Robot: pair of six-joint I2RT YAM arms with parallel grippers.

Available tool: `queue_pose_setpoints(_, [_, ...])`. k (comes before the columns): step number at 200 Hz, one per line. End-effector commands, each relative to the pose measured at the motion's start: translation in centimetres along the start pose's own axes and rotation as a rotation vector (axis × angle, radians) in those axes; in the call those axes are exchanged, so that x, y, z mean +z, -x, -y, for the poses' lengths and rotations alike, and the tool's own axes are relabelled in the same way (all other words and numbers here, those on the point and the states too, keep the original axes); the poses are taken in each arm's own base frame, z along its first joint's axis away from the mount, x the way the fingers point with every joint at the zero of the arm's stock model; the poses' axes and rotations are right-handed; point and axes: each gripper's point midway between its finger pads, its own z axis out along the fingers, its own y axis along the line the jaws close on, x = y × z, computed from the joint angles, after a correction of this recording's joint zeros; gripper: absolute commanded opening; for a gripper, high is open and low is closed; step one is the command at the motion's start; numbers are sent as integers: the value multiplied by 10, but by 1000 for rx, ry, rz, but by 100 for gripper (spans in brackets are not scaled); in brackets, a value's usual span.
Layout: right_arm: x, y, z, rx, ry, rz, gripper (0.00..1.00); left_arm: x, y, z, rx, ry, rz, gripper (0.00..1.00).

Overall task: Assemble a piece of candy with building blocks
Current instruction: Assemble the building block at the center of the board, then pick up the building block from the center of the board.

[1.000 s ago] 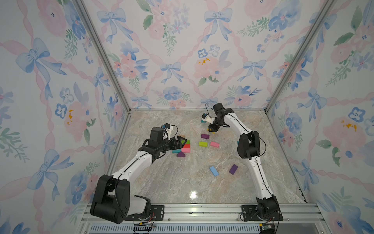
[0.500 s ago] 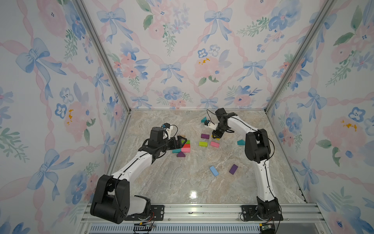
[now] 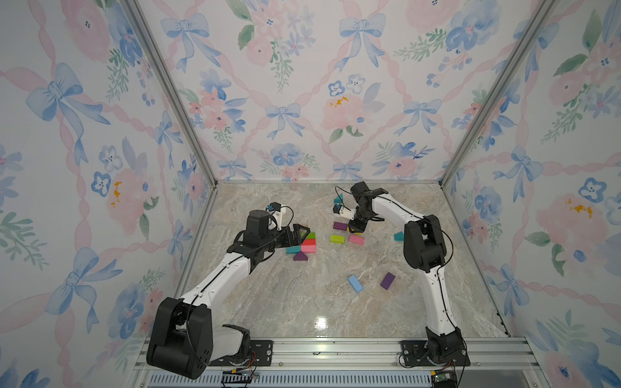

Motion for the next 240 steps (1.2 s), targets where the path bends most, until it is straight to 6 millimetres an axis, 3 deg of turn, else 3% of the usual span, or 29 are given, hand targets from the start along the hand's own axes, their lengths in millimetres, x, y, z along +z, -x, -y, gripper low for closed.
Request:
queue_pose_setpoints(1, [14, -16, -15, -8, 53, -87, 40, -1, 4, 3, 4, -16, 8, 98])
queue_pose_setpoints(18, [0, -12, -13, 4, 40, -68, 54, -2, 6, 4, 5, -18, 11, 98])
queue_pose_setpoints(33, [-15, -6, -8, 35, 18, -30, 59, -2, 6, 5, 6, -19, 14, 98])
queue_pose_setpoints(68, [-51, -3, 0, 152, -29, 45, 62, -5, 6, 6, 13, -20, 19, 98])
queue_pose_setpoints(92, [-71, -8, -6, 261, -50, 61, 62, -6, 5, 6, 23, -17, 24, 98])
queue_pose_setpoints(118, [-86, -29, -20, 455, -83, 45, 64, -7, 1, 7, 33, -24, 16, 98])
queue_pose_setpoints(148, [-97, -68, -56, 774, -68, 68, 67, -12, -6, 11, 52, -30, 19, 98])
queue_pose_setpoints(169, [-95, -91, -92, 953, -2, 101, 68, -13, -11, 16, 71, -40, 16, 98])
queue_pose_setpoints(204, [-91, -123, -149, 1061, 19, 64, 67, -17, -23, 33, 117, -84, 14, 98])
queue_pose_setpoints(209, [-91, -126, -155, 1066, 15, 53, 67, -16, -35, 26, 107, -76, -7, 98])
queue_pose_setpoints(240, [-89, -147, -175, 1132, -16, 29, 71, -20, -45, 32, 108, -105, -15, 98])
